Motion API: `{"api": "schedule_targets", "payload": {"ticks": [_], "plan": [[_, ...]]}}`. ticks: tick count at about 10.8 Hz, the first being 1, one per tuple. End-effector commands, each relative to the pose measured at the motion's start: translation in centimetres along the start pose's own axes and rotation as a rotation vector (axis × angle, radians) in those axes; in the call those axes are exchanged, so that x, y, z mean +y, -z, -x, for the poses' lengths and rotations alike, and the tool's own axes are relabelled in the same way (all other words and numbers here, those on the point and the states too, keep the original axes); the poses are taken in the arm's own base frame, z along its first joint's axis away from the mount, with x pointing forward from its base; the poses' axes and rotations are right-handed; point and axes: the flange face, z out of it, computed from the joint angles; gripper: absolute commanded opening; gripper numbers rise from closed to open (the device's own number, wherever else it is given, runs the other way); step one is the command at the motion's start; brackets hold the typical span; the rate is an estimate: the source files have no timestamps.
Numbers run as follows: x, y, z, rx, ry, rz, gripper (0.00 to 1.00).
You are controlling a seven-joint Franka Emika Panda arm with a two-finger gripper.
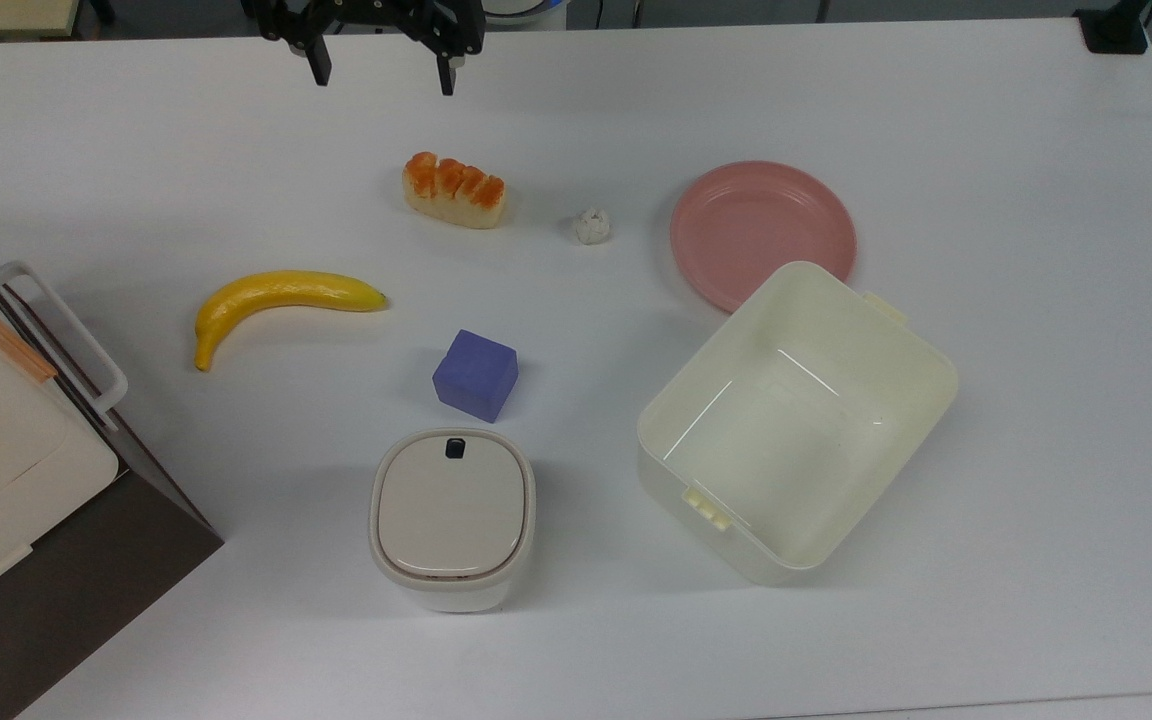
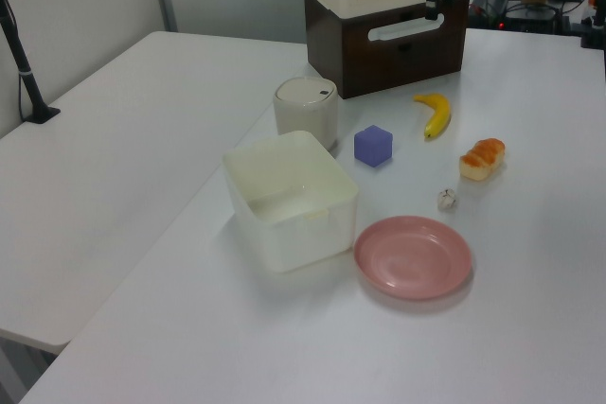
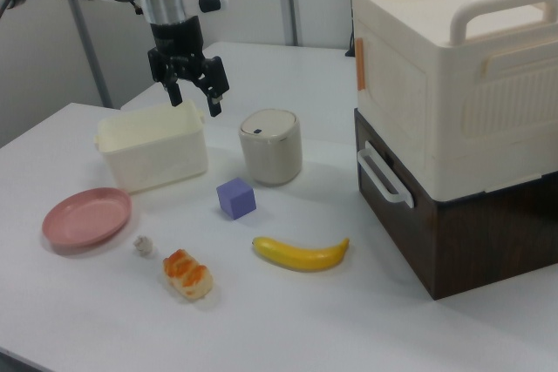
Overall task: Put the bread on a plate
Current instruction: 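Move the open gripper toward the orange-glazed bread roll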
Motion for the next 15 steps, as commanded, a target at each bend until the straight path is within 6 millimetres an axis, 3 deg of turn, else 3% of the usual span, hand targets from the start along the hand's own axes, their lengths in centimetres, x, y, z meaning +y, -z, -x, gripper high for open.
{"api": "schedule_targets", "payload": {"ticks": [1, 8, 12, 13, 15], "plan": [[0.4, 0.6, -0.2, 0.034, -0.008, 0.053, 1.00], [-0.2, 0.5, 0.0, 0.020, -0.009, 0.045, 1.00], [-3.6, -1.6, 0.3, -0.024, 0.064, 0.055, 1.00], [-5.5, -3.2, 0.7, -0.054, 0.109, 0.079, 1.00], [-7.2, -5.3, 1.5, -0.090, 0.149, 0.102, 1.00]]}}
